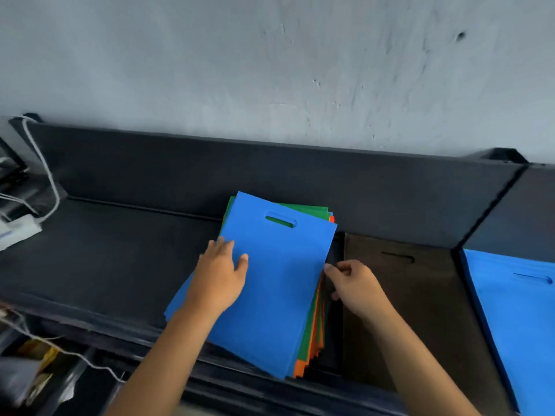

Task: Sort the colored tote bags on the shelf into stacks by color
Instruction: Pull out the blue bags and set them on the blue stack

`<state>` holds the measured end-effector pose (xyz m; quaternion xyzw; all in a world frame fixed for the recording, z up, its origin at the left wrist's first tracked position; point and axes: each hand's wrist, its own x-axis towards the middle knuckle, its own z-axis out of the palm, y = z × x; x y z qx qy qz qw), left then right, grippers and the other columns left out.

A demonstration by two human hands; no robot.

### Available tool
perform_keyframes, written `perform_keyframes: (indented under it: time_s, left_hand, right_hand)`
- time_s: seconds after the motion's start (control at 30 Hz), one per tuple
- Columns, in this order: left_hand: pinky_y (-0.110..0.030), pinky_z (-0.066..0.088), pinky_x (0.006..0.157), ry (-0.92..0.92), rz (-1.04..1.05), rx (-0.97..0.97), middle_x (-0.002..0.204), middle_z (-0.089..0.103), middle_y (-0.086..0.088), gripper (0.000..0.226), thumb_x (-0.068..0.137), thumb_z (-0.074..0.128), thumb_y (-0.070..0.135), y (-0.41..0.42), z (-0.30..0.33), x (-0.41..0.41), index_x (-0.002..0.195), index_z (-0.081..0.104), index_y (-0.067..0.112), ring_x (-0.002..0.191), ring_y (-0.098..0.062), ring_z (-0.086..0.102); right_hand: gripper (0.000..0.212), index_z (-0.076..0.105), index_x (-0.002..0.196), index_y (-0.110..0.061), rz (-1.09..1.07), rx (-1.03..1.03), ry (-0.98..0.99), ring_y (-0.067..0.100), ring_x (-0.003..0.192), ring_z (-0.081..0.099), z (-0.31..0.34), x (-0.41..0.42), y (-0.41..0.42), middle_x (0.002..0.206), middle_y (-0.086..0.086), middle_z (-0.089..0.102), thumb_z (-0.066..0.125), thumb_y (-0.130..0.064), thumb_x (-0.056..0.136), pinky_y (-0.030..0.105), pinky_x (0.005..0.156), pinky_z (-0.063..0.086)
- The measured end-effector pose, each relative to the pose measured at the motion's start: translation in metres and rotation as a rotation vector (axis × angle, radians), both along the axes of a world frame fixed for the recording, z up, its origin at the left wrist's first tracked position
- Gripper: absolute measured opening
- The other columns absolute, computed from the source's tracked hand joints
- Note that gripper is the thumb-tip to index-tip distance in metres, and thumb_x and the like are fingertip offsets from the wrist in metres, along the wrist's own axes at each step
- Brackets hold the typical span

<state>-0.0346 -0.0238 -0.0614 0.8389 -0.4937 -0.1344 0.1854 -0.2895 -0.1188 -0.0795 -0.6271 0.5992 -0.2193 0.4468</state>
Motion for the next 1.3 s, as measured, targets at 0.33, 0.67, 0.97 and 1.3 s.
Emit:
perform_keyframes:
  time_s: [0.33,0.67,0.97,1.3]
  left_hand:
    - [-0.034,0.044,0.110,-0.022,-0.463,0.131,0.153,0.051,0.008,0.050,0.105,0.046,0.052,-0.004,0.021,0.014,0.147,0.053,0.024,0.136,-0.014,0.051]
    - [-0.040,0.039,0.111,-0.173,-0.448,0.165,0.143,0.053,-0.007,0.053,0.107,0.043,0.048,0.007,0.011,0.027,0.145,0.047,0.012,0.135,-0.027,0.047]
    - [-0.040,0.046,0.107,-0.201,-0.396,0.070,0.133,0.060,-0.005,0.052,0.106,0.044,0.050,0.011,0.005,0.037,0.138,0.055,0.010,0.128,-0.023,0.052]
    - [-0.026,0.049,0.079,0.197,-0.334,-0.018,0.142,0.059,0.005,0.045,0.104,0.055,0.041,0.012,0.012,0.027,0.145,0.051,0.024,0.088,-0.003,0.060]
  right_hand:
    - [0.021,0.076,0.095,-0.012,-0.149,0.064,-0.012,0.019,0.081,0.077,-0.003,0.011,0.026,0.095,0.001,0.081,0.078,-0.033,0.096,0.042,0.076,0.065]
    - [0.020,0.074,0.101,-0.010,-0.354,0.104,-0.178,0.026,0.086,0.079,0.010,0.011,0.054,0.098,0.006,0.081,0.072,-0.030,0.100,0.051,0.084,0.066]
    - [0.008,0.075,0.101,-0.012,-0.513,0.069,-0.296,0.026,0.086,0.080,0.009,0.009,0.061,0.096,0.003,0.082,0.071,-0.019,0.099,0.047,0.081,0.066]
    - [0.013,0.063,0.116,-0.017,-0.501,0.055,-0.344,0.025,0.097,0.075,0.003,0.007,0.064,0.111,0.002,0.075,0.066,-0.018,0.103,0.044,0.078,0.063]
